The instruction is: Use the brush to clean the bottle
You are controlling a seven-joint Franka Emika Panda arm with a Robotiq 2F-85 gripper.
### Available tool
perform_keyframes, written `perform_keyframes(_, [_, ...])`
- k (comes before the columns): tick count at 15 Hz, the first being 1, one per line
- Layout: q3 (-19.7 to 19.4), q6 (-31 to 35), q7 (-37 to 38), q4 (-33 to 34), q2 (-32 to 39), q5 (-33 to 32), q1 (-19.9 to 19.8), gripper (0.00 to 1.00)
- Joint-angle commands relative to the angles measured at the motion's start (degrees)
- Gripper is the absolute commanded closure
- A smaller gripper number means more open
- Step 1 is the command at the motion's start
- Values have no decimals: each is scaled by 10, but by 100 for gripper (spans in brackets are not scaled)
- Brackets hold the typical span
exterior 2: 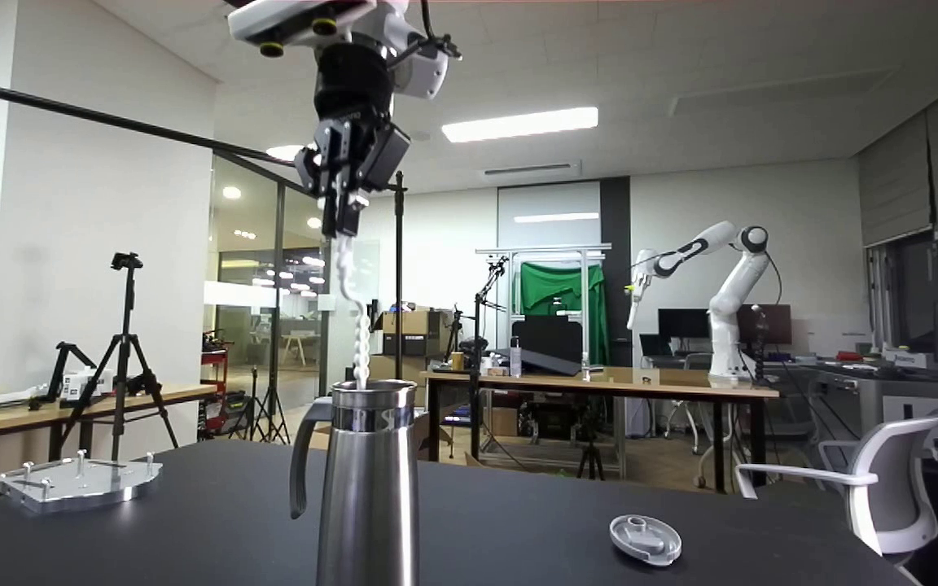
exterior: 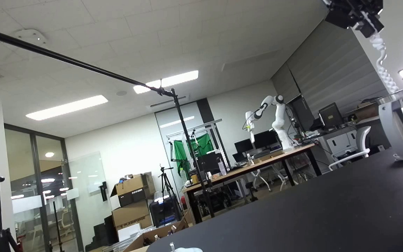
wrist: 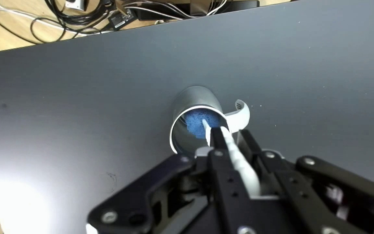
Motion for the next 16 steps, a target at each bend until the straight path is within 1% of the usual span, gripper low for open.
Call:
perform_keyframes(1, [4, -47, 20, 45, -29, -18, -1, 96])
perform_keyframes(3, [-2, -45, 23, 42, -30, -12, -5, 96])
perform_keyframes(6, [-21, 9, 21, -12, -14, 12, -11, 96])
perform_keyframes(9, [-31, 59, 22, -58, 30, 24, -15, 96])
perform_keyframes(11, [-31, 78, 21, -68, 60, 28, -15, 96])
perform_keyframes(13, [-25, 70, 24, -58, 78, 22, -13, 96])
perform_keyframes(14, [-20, 54, 30, -46, 78, 14, -12, 96])
perform_keyframes(16, [-12, 0, 32, -11, 64, -2, -10, 96])
